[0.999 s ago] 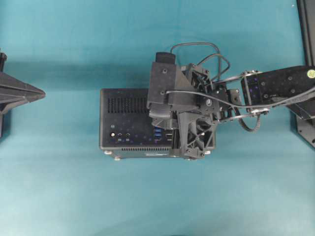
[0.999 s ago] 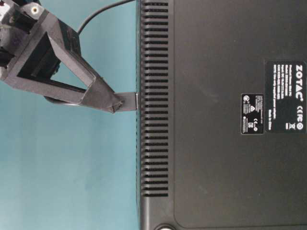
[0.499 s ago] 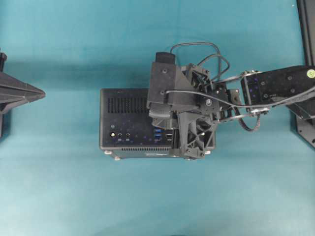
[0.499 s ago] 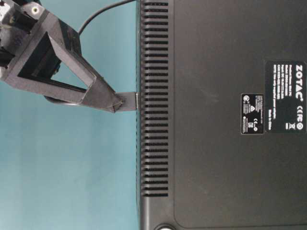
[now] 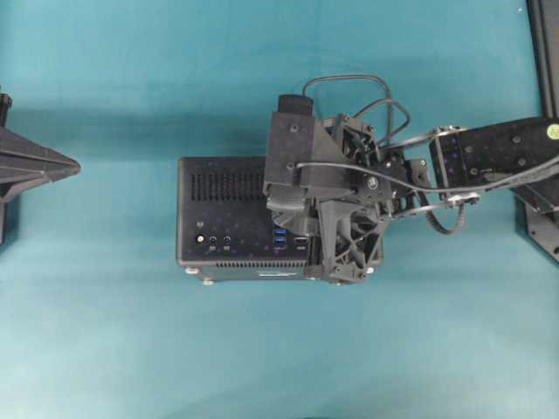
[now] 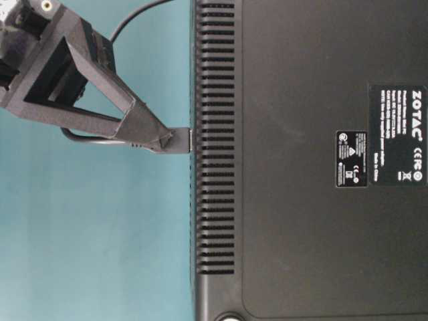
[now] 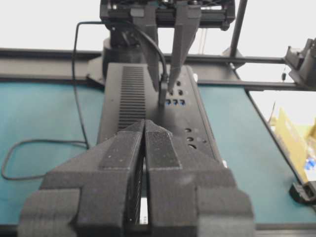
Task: Insert the USB into the PC box with both arms.
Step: 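Push the USB plug into the side port with the right gripper, then open the right gripper and lift it away from the plugged cable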
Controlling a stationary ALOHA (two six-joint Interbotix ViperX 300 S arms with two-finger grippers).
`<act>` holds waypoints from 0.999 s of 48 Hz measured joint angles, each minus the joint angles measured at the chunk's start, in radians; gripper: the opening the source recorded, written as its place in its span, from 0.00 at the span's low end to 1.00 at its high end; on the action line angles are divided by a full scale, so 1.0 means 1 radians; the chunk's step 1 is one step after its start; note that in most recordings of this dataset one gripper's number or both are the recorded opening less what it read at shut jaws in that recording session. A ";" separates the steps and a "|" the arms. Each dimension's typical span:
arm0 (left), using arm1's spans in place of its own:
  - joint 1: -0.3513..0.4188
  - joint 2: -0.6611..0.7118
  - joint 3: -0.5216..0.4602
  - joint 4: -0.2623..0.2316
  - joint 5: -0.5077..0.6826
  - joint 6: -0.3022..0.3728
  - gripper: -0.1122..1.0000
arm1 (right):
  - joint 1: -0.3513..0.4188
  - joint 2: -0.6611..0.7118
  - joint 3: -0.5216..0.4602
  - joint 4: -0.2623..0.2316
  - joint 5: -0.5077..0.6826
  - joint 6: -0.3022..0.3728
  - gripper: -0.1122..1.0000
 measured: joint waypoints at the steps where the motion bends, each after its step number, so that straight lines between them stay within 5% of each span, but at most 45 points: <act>1: 0.000 0.000 0.000 0.000 0.000 0.000 0.10 | 0.000 0.000 0.000 0.000 0.000 0.000 0.44; 17: 0.002 0.000 0.000 0.000 0.000 0.003 0.10 | 0.005 -0.006 0.000 0.000 0.000 0.000 0.65; 48: 0.002 -0.006 0.005 0.000 0.000 -0.002 0.10 | -0.009 -0.052 0.012 -0.017 0.002 0.000 0.65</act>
